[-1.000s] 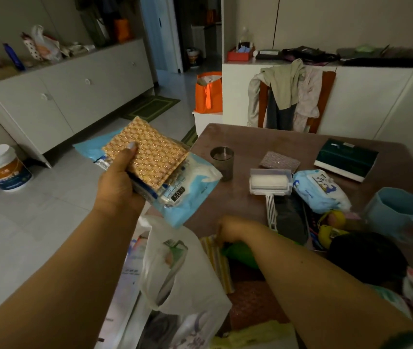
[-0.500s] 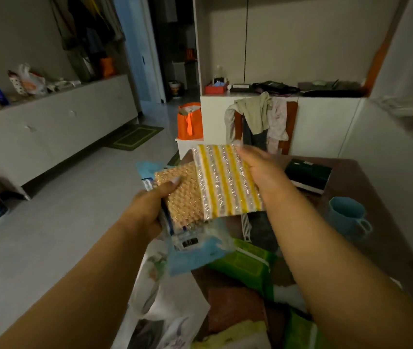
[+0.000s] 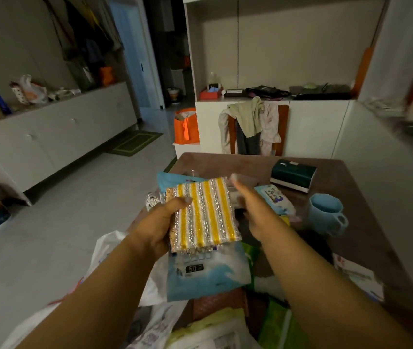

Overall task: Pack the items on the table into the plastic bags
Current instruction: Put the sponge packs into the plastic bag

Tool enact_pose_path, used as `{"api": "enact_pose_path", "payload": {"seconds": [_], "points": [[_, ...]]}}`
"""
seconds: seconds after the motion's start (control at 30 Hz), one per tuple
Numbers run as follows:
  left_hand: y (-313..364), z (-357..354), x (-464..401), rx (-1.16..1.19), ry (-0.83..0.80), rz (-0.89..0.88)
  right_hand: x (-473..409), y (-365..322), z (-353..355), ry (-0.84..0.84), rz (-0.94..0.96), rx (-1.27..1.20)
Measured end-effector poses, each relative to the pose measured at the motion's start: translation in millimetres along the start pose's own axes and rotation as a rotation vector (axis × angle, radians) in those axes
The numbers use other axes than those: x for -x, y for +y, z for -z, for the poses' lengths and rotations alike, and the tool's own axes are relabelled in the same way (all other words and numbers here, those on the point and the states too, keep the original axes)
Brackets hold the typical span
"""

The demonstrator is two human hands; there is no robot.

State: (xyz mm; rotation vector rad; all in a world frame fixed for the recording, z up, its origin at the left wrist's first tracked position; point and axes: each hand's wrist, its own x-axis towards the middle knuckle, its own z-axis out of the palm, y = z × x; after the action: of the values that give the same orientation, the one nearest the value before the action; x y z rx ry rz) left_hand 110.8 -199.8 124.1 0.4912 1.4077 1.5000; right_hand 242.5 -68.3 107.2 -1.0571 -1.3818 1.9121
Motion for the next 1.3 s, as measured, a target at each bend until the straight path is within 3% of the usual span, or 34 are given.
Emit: {"api": "enact_pose_path", "payload": {"seconds": [0.1, 0.23, 0.43, 0.57, 0.73, 0.83, 1.07, 1.3], "points": [[0, -3, 7, -0.018, 0.041, 0.005, 5, 15, 10, -0.269, -0.302, -0.346], [-8, -8, 20, -0.108, 0.097, -0.023, 26, 14, -10, -0.457, -0.19, -0.196], [-1, -2, 47, -0.241, 0.028, 0.049, 48, 22, -27, -0.415, -0.187, -0.111], [10, 10, 68, -0.334, -0.008, -0.019, 63, 23, -31, -0.415, -0.144, -0.147], [31, 51, 97, -0.513, 0.212, -0.013, 78, 16, -32, -0.382, -0.136, -0.142], [38, 83, 118, -0.735, 0.295, -0.001, 90, 22, -33, -0.395, -0.155, -0.101], [-3, 117, 151, -1.158, -0.032, 0.091, 110, 48, -43, -0.38, -0.253, 0.084], [-15, 129, 170, -1.369, -0.136, 0.123, 121, 48, -74, -0.38, -0.284, 0.294]]}}
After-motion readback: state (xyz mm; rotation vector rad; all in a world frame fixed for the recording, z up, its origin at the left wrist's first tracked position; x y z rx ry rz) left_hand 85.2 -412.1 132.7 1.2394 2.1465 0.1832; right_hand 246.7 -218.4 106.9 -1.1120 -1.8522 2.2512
